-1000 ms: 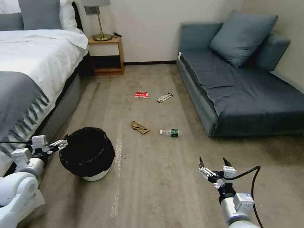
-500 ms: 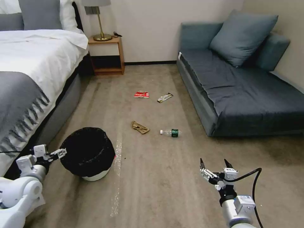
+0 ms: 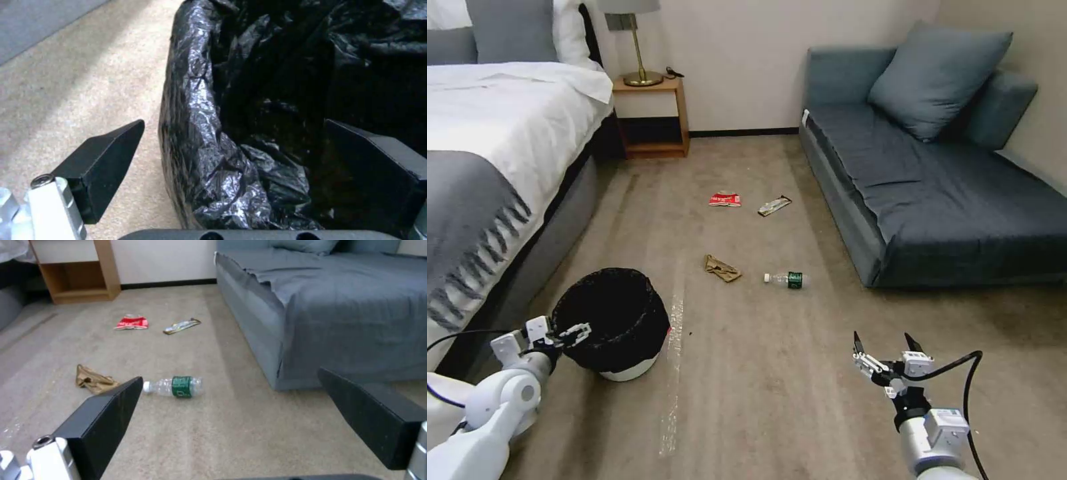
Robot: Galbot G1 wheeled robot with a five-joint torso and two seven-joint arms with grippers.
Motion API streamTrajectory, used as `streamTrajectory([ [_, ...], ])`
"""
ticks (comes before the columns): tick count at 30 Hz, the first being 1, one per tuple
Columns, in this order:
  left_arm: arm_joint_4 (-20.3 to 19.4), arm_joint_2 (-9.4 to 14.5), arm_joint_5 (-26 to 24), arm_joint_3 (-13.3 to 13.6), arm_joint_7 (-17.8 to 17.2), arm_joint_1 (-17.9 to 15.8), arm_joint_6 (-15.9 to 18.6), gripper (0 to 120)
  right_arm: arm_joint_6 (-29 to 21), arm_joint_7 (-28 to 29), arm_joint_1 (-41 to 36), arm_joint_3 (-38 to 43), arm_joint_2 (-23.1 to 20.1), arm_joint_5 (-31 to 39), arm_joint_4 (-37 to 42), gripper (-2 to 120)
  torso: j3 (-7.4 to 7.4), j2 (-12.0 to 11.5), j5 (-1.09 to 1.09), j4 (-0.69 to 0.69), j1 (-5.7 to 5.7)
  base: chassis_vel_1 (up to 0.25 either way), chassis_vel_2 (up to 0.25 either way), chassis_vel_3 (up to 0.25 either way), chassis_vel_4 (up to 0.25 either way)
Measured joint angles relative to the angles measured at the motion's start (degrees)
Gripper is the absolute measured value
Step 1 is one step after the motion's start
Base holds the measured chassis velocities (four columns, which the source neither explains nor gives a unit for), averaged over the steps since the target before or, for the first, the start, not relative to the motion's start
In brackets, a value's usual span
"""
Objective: Pick up the trash bin, then pick up the garbage on the floor and place it into the trash bin.
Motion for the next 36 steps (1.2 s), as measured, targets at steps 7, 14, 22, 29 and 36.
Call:
streamTrajectory([
  [7,2.34,0.0,-2.87,0.81,-1.49,-2.42,1.17,100,-0.06,0.23,0.96,-0.74,0.03,0.06,-0.97,100,-0.01,0.01,0.07,0.02,-0.01,0.0,0.0,0.0,0.0],
  [14,5.2,-1.32,-4.58,3.0,-2.06,-5.47,1.73,85,-0.47,0.51,1.22,-1.08,-0.08,0.4,-0.95,100,-0.03,0.03,0.11,0.04,-0.01,0.0,0.0,0.0,0.0],
  [22,5.39,-2.29,-3.61,3.75,-1.95,-5.62,1.73,56,-0.49,0.65,0.51,-0.91,-0.11,0.45,-0.7,100,-0.02,0.04,0.01,0.01,-0.02,0.0,0.0,0.0,0.0],
  [29,5.38,-2.38,-2.67,3.68,-1.68,-4.76,0.24,34,-0.6,0.71,0.66,-1.3,-0.12,0.42,-0.7,100,-0.01,0.02,-0.01,-0.03,-0.02,0.0,0.0,0.0,0.0],
  [36,4.24,-2.46,-2.59,0.3,-1.23,-1.81,0.0,8,-0.61,0.85,0.76,-1.76,-0.49,0.63,-0.44,100,0.02,-0.01,-0.14,-0.04,-0.01,0.0,0.0,0.0,0.0],
])
